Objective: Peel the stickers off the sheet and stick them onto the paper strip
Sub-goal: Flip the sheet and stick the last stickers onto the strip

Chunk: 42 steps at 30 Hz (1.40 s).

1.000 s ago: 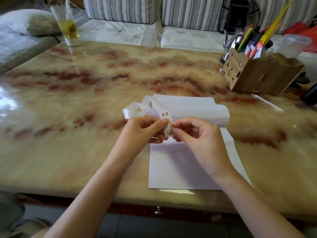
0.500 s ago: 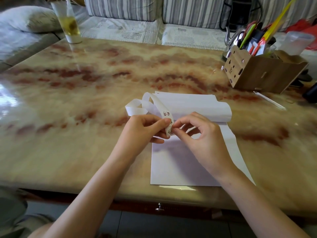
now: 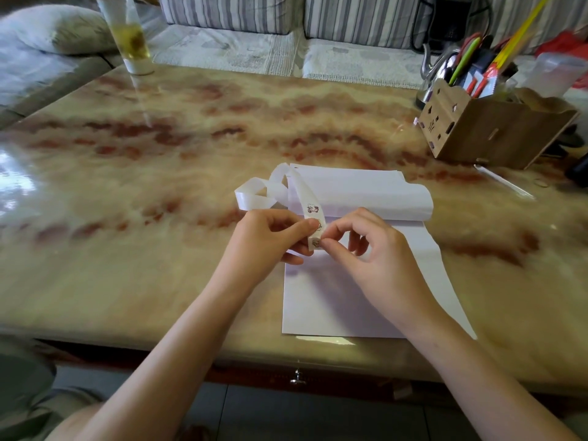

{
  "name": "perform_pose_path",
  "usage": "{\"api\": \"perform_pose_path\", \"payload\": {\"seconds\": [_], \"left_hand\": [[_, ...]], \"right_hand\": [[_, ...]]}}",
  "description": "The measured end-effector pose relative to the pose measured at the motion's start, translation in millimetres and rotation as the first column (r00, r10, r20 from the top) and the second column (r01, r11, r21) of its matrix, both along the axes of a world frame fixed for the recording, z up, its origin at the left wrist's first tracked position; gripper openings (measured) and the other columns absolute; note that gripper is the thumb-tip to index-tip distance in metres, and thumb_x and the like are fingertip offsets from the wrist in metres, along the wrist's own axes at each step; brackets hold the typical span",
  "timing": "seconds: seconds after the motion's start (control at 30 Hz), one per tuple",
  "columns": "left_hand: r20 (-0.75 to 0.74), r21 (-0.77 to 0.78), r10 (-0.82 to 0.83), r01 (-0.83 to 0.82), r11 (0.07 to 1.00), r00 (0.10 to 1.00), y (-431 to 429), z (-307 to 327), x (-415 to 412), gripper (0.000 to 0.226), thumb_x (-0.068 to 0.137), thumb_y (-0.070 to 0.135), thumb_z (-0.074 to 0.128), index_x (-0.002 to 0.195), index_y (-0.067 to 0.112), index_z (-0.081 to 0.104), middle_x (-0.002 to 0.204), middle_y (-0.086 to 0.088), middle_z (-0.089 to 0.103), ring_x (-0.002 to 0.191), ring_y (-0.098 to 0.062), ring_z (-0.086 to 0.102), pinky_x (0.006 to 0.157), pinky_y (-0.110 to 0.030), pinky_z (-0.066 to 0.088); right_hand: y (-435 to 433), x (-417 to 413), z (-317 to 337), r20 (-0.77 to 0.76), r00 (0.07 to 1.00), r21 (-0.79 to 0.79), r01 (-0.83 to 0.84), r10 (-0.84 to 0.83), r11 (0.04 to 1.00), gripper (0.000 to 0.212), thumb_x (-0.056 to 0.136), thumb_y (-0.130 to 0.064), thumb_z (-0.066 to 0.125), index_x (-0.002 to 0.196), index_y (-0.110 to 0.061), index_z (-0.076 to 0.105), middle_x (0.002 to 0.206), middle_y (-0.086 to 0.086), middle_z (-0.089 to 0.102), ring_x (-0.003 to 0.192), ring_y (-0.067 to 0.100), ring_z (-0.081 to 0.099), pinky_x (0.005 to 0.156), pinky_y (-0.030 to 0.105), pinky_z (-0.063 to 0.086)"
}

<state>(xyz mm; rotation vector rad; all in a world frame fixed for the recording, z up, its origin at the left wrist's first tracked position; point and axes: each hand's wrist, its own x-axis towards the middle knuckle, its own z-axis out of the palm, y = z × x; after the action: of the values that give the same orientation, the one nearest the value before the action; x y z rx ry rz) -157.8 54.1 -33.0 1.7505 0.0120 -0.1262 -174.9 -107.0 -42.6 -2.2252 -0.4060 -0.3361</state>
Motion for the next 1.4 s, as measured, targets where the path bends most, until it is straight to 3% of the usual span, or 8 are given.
{"api": "perform_pose_path", "payload": {"seconds": [0.2,0.4,0.53,0.67,0.77,0.97,1.23,1.4], "left_hand": [[-0.001,0.04,0.004,-0.004,0.999,1.0,3,-2,2,0.017,0.088,0.021,0.068,0.075,0.011,0.072,0.059,0.004,0.065,0.059,-0.008,0.067,0.059,-0.02,0.057],[0.006,0.117,0.01,-0.011,0.993,1.0,8,-9,5,0.018,0.086,0.021,0.07,0.072,0.009,0.071,0.055,0.005,0.065,0.055,-0.008,0.064,0.059,-0.023,0.058],[-0.051,0.093,0.014,-0.009,0.996,0.999,13,-11,4,0.019,0.086,0.021,0.07,0.073,0.006,0.071,0.059,-0.001,0.069,0.055,-0.009,0.066,0.062,-0.026,0.059],[-0.096,0.099,0.0,0.01,0.995,0.995,11,-15,2,0.02,0.087,0.021,0.069,0.077,0.005,0.072,0.074,-0.012,0.074,0.069,-0.023,0.073,0.061,-0.025,0.058],[-0.109,0.113,-0.006,0.019,0.993,0.994,11,-16,3,0.019,0.087,0.022,0.069,0.073,0.009,0.071,0.071,-0.009,0.074,0.073,-0.023,0.073,0.06,-0.021,0.058],[-0.116,0.102,-0.012,0.024,0.995,0.993,12,-15,2,0.018,0.087,0.019,0.069,0.076,0.005,0.072,0.063,-0.002,0.072,0.056,-0.006,0.067,0.056,-0.016,0.055],[-0.116,0.117,-0.015,0.029,0.993,0.993,12,-16,4,0.02,0.087,0.021,0.07,0.07,0.01,0.07,0.069,-0.007,0.074,0.065,-0.015,0.071,0.057,-0.017,0.055],[-0.123,0.131,-0.022,0.039,0.991,0.992,12,-18,5,0.019,0.087,0.022,0.069,0.076,0.007,0.072,0.075,-0.012,0.075,0.065,-0.015,0.071,0.058,-0.018,0.055]], "right_hand": [[1,-9,4,0.096,0.995,-0.035,-0.021,0.024,0.999,0.005,0.087,-0.022,0.068,0.085,-0.02,0.064,0.086,-0.012,0.058,0.087,0.007,0.051,0.073,0.01,0.037],[0,-22,17,-0.362,0.924,0.319,-0.004,0.125,0.948,0.003,0.083,-0.02,0.071,0.081,-0.022,0.071,0.078,-0.006,0.069,0.071,0.004,0.06,0.06,0.013,0.044],[1,-31,15,-0.542,0.818,0.348,0.009,0.193,0.937,0.004,0.082,-0.017,0.072,0.078,-0.017,0.074,0.071,-0.003,0.072,0.058,0.004,0.06,0.053,0.014,0.043],[10,-40,9,-0.631,0.758,0.278,0.024,0.164,0.96,0.005,0.077,-0.021,0.077,0.074,-0.018,0.074,0.07,-0.002,0.072,0.061,0.008,0.064,0.061,0.019,0.053],[17,-42,3,-0.623,0.776,0.181,0.019,0.1,0.983,0.006,0.079,-0.023,0.075,0.072,-0.022,0.074,0.071,-0.006,0.071,0.064,0.005,0.064,0.065,0.022,0.054],[22,-46,-4,-0.569,0.822,0.131,0.046,0.037,0.99,0.008,0.079,-0.029,0.075,0.073,-0.025,0.075,0.072,-0.011,0.071,0.069,0.003,0.064,0.063,0.017,0.049],[21,-51,-8,-0.503,0.864,0.133,0.073,0.004,0.988,0.01,0.078,-0.036,0.075,0.073,-0.027,0.073,0.072,-0.016,0.065,0.068,0.001,0.057,0.057,0.011,0.041],[18,-48,-4,-0.509,0.858,0.196,0.049,0.059,0.979,0.007,0.079,-0.034,0.074,0.075,-0.028,0.074,0.074,-0.015,0.068,0.071,0.002,0.06,0.058,0.01,0.046]]}}
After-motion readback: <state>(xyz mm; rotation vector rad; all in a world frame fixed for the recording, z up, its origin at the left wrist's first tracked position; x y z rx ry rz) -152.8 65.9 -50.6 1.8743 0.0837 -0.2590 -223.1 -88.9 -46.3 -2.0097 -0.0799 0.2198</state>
